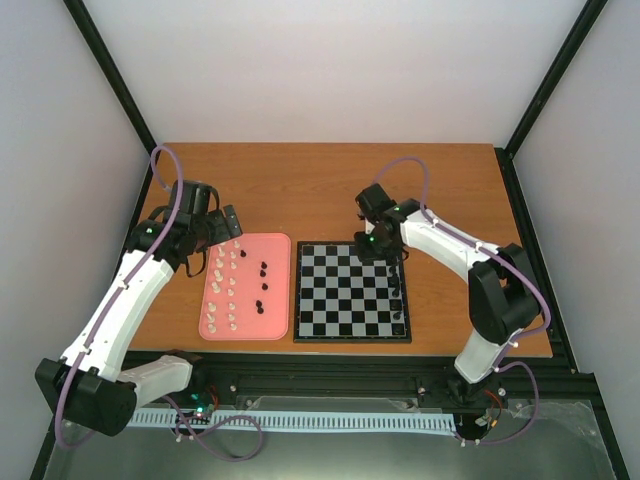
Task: Set up the chess pieces on the board
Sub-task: Place the chess piece on the chessboard.
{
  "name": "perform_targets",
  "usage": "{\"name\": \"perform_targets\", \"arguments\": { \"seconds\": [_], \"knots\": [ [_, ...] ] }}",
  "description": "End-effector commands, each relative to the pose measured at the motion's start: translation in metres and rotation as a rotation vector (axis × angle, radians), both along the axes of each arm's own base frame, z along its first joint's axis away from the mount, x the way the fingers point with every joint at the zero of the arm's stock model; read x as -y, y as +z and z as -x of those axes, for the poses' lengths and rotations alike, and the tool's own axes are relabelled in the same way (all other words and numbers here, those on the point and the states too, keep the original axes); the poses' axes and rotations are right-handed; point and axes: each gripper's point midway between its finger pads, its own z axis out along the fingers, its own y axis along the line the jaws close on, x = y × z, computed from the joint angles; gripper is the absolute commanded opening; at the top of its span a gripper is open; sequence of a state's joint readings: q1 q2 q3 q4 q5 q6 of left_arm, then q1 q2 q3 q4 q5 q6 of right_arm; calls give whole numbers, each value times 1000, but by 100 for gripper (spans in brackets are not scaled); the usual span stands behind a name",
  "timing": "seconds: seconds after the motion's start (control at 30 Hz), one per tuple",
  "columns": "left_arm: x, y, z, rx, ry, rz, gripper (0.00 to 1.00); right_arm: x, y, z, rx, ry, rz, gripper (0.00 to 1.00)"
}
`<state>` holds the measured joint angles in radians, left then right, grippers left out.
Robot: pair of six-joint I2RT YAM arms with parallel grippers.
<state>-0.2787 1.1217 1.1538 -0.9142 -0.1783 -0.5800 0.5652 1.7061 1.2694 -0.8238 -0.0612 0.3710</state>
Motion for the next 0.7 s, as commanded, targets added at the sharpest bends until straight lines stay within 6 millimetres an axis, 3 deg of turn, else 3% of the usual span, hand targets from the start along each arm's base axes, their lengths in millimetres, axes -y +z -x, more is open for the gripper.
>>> {"name": "perform_targets", "arguments": {
  "seconds": [0.0, 0.33, 0.67],
  "knots": [
    [-1, 4, -2, 15, 12, 13, 100, 14, -6, -7, 10, -40, 15, 3],
    [0, 0, -4, 1, 13, 12, 100, 38, -20, -7, -21, -79, 39, 3],
    [0, 0, -5, 1, 10, 6, 100, 41, -35, -11, -56, -81, 50, 3]
  ]
}}
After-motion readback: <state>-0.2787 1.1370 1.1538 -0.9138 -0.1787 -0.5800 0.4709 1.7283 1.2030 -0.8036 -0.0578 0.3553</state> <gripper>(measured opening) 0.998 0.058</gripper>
